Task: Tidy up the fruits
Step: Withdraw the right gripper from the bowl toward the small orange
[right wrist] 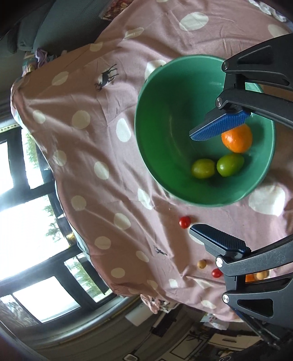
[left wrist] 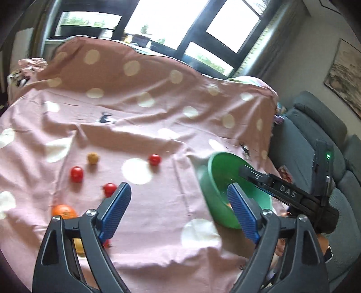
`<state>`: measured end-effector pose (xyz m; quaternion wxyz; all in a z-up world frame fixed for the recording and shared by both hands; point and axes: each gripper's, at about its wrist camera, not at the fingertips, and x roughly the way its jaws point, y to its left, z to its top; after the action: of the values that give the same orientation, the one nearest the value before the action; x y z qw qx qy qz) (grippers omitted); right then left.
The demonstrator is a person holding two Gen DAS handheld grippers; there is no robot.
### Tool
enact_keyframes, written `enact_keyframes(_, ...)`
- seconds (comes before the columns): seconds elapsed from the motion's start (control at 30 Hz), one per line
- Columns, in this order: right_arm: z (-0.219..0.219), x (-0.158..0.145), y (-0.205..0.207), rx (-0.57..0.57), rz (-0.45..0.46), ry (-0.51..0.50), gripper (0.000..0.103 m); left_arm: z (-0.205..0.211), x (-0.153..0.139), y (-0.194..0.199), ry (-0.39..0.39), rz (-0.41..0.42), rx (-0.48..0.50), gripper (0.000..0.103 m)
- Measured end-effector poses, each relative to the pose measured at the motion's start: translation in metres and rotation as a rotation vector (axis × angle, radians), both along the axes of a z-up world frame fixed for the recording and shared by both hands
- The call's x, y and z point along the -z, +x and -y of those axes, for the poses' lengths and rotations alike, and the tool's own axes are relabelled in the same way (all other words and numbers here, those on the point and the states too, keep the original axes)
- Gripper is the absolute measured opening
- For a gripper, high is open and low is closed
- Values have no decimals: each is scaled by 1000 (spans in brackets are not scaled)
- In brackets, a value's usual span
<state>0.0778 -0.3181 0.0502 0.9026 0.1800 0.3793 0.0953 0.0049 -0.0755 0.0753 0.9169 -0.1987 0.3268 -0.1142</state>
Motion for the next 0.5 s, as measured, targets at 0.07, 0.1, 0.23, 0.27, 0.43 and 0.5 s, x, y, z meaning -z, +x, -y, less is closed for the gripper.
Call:
enact_keyframes(0.07,-17,-1,0,-36,8,-31,77,-25,5,-7,28,-22,-73,88)
enact_keyframes(0.1,-26,0,-1,-55,10,-44,80,-38,8,-11,41,-25,-112,88)
enact_keyframes(0.23,-68,4,-4,-163,27,-102,81,-85,29,-22,32,-54,-221,88)
enact_keyframes(0.27,-79,6,-4,-186,28,-117,81,-94,34,-24,32,-62,-247,88)
enact_keyframes(0.43,-130,26,-8,-314,12,-162,81,-115,48,-21,22,-103,-317,88)
enact_keyframes(0.5,-146,37,-8,-346,-4,-177,81,-118,50,-21,-20,-106,-306,88)
